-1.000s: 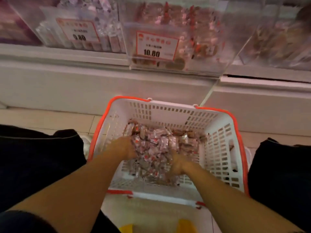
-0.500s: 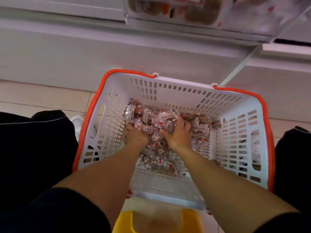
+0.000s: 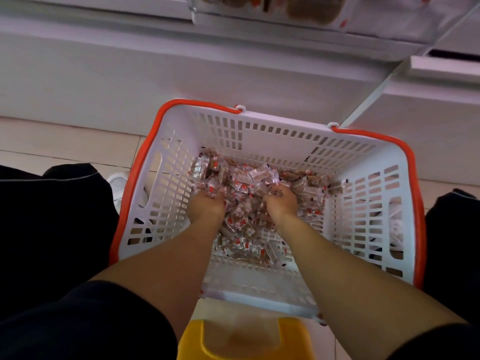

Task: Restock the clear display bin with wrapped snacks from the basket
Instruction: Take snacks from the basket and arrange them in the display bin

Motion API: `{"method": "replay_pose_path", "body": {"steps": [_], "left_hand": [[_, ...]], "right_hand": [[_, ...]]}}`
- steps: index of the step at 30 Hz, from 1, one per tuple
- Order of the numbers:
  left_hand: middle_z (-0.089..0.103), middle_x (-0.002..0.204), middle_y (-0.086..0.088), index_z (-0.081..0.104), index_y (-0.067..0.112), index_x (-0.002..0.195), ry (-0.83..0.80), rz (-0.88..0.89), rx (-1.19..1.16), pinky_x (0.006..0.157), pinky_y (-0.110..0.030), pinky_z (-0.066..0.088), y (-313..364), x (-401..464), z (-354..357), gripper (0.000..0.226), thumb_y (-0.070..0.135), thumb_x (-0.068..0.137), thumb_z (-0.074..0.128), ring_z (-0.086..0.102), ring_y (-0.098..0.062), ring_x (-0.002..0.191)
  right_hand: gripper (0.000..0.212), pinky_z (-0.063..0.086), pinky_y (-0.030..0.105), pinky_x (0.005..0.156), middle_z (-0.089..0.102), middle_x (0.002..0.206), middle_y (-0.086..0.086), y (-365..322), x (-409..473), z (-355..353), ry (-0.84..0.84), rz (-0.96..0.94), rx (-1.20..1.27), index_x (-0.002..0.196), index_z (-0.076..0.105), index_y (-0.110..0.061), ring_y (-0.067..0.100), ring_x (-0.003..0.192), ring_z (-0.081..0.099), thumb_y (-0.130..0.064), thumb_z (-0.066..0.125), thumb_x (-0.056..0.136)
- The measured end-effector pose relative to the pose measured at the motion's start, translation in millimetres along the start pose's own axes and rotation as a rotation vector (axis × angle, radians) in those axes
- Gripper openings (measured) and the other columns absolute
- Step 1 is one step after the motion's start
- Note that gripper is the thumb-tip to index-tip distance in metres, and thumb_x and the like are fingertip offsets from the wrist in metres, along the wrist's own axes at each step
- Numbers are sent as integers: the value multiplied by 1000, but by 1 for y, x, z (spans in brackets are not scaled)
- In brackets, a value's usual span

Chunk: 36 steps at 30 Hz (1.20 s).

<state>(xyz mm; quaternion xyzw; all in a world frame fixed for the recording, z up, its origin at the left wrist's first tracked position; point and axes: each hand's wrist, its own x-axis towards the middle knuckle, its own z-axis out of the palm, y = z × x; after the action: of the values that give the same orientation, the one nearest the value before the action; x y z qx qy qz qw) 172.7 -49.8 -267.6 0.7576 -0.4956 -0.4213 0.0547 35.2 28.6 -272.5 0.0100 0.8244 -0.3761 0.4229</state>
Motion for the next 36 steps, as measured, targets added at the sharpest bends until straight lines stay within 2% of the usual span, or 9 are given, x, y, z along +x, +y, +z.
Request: {"method": "replay_pose_path", "body": {"steps": [5, 10, 15, 18, 22, 25, 28, 32, 36], "left_hand": [[64, 74, -1, 60, 23, 78, 62, 51, -157, 56, -25, 45, 11, -12, -7, 18, 36, 87, 67, 62, -21, 68], [55, 59, -3, 50, 16, 62, 52, 170, -166, 57, -29, 47, 10, -30, -20, 30, 26, 83, 69, 53, -22, 56], [60, 75, -1, 52, 19, 88, -181, 209, -239, 46, -23, 47, 17, -47, -36, 16, 18, 86, 67, 58, -13, 56], [64, 68, -6, 70, 10, 89, -446, 249, -333, 46, -23, 46, 33, -53, -50, 8, 18, 87, 69, 55, -16, 52], [75, 81, -4, 75, 15, 98, -666, 414, -410, 52, -24, 51, 72, -70, -71, 19, 25, 82, 79, 68, -12, 63], [77, 91, -3, 70, 15, 108, -706, 558, -419, 66, -27, 56, 105, -91, -87, 31, 26, 80, 79, 73, -14, 79], [76, 87, 0, 69, 16, 105, -737, 667, -433, 63, -28, 59, 133, -109, -106, 21, 8, 86, 72, 71, -12, 76], [66, 112, 3, 57, 26, 129, -718, 805, -142, 73, -25, 57, 173, -140, -148, 56, 3, 82, 76, 69, -11, 85], [71, 105, -9, 49, 17, 126, -788, 672, -220, 61, -24, 56, 195, -171, -187, 67, -1, 70, 82, 72, -15, 77]], "right_hand": [[32, 60, 48, 83, 71, 102, 9, 13, -7, -18, -47, 137, 174, 114, 64, -11, 27, 91, 71, -3, 74, 84], [52, 49, 21, 44, 67, 94, 2, 14, -30, -39, -80, 92, 218, 141, 48, -11, 11, 71, 66, -12, 68, 93], [55, 62, 39, 64, 66, 103, 12, -10, -57, -67, -173, -2, 138, 139, 44, -5, 26, 76, 71, -18, 70, 92], [42, 57, 27, 53, 71, 104, 16, -44, -79, -90, -372, -45, 142, 119, 59, 1, 19, 66, 70, -21, 74, 87], [28, 61, 27, 65, 75, 98, 6, -97, -108, -126, -670, -105, 153, 111, 70, -4, 19, 87, 72, -19, 69, 88], [28, 61, 27, 69, 70, 106, 9, -124, -125, -145, -703, -188, 108, 115, 65, 0, 20, 92, 72, -15, 66, 91], [24, 60, 24, 63, 67, 108, 14, -148, -142, -160, -695, -290, 58, 118, 60, -6, 17, 78, 73, -14, 61, 95], [21, 61, 23, 66, 70, 101, 12, -182, -169, -182, -732, -356, -90, 116, 61, -7, 16, 75, 72, -11, 60, 96], [37, 58, 20, 67, 70, 99, 9, -213, -198, -205, -794, -428, -186, 121, 60, 5, 15, 79, 71, -15, 63, 91]]}}
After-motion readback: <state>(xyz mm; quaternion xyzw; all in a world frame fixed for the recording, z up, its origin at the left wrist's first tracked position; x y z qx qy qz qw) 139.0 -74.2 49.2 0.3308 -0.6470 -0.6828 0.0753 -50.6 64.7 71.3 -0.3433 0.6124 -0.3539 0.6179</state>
